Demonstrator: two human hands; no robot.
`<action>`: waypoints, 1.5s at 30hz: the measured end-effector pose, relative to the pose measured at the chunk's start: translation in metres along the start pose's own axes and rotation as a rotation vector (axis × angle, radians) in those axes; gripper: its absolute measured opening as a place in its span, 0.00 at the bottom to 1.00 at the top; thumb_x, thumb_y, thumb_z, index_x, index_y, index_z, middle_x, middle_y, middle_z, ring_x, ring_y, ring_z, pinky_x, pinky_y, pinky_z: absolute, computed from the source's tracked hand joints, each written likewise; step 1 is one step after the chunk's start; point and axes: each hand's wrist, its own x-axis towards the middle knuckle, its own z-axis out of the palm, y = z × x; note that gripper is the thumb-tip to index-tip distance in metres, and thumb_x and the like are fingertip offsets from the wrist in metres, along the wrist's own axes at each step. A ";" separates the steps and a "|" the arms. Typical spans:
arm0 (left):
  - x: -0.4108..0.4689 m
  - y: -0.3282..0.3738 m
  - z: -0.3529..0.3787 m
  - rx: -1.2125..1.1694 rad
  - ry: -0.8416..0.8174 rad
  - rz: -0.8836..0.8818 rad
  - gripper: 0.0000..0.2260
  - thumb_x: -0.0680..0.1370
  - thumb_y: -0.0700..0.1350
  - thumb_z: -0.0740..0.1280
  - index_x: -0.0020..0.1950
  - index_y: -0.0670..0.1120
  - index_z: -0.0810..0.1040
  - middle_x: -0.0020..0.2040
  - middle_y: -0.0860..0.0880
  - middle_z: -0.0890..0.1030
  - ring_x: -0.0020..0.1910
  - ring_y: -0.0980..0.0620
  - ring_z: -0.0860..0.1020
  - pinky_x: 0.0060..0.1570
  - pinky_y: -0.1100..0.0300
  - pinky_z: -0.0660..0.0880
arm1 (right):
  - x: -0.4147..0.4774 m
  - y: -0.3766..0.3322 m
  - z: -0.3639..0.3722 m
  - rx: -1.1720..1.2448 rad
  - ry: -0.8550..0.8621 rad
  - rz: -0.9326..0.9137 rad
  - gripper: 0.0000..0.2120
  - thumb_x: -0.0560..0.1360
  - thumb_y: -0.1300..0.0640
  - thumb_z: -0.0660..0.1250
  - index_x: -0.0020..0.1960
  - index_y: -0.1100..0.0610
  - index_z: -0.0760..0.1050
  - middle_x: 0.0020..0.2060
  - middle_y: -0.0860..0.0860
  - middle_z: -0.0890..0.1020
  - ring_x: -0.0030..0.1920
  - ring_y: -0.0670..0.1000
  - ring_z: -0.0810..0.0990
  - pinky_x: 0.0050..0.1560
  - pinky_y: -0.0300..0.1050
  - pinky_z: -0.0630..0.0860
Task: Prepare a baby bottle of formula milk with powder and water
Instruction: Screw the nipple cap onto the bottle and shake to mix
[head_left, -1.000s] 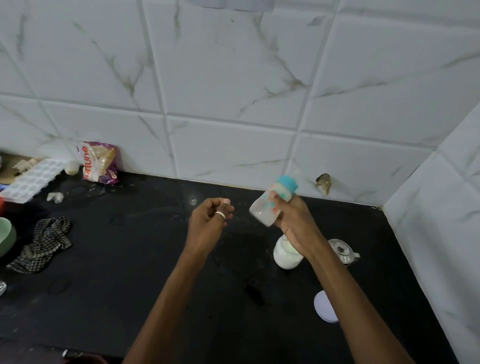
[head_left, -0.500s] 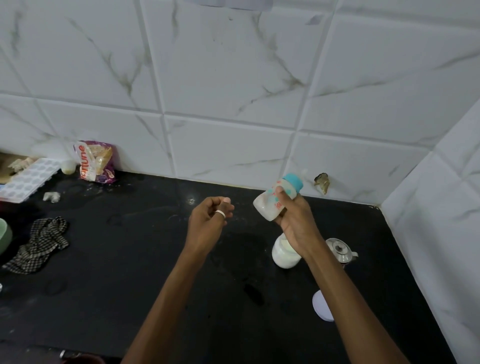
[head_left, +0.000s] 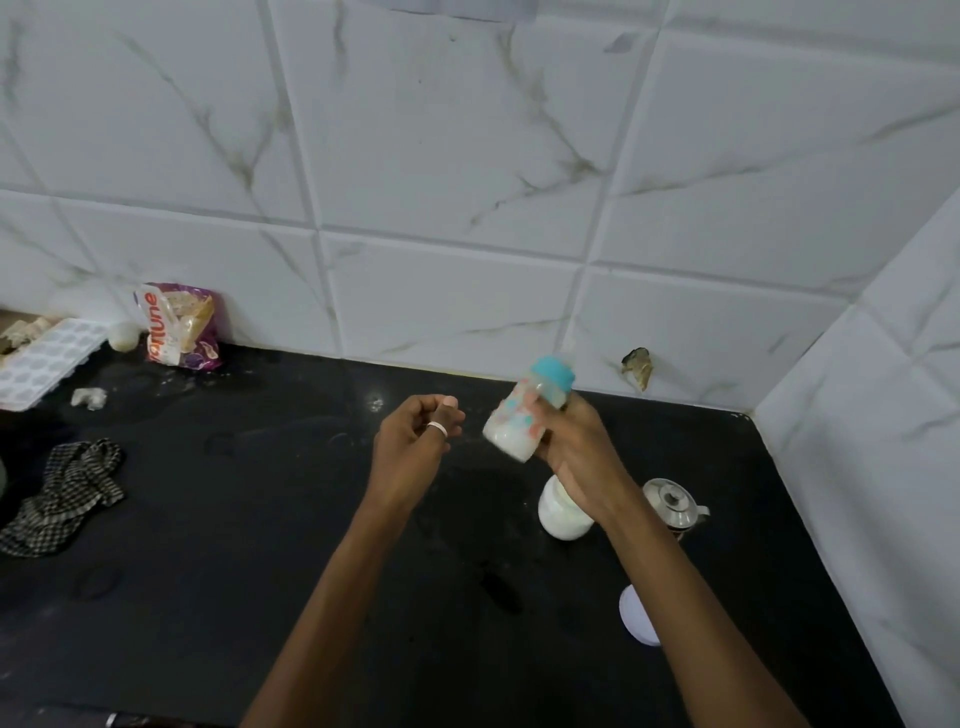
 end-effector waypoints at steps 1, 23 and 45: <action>0.000 0.000 0.000 0.000 0.005 0.001 0.05 0.83 0.49 0.68 0.54 0.51 0.82 0.48 0.51 0.87 0.49 0.52 0.86 0.49 0.56 0.82 | 0.002 0.001 0.000 0.056 0.021 -0.015 0.25 0.72 0.53 0.74 0.67 0.59 0.74 0.61 0.59 0.81 0.64 0.58 0.81 0.61 0.55 0.81; 0.007 -0.002 -0.002 -0.012 0.028 -0.009 0.04 0.83 0.46 0.67 0.55 0.48 0.82 0.48 0.50 0.87 0.47 0.54 0.85 0.45 0.62 0.80 | 0.000 0.006 -0.002 -0.159 -0.014 0.047 0.26 0.70 0.56 0.77 0.65 0.58 0.74 0.57 0.57 0.83 0.57 0.55 0.85 0.50 0.52 0.84; 0.005 -0.003 -0.006 0.013 0.023 -0.003 0.06 0.83 0.48 0.68 0.56 0.49 0.81 0.49 0.50 0.87 0.49 0.54 0.85 0.49 0.58 0.81 | -0.007 -0.002 0.005 -0.344 -0.026 0.070 0.16 0.72 0.53 0.78 0.57 0.53 0.79 0.49 0.50 0.86 0.50 0.47 0.87 0.43 0.41 0.83</action>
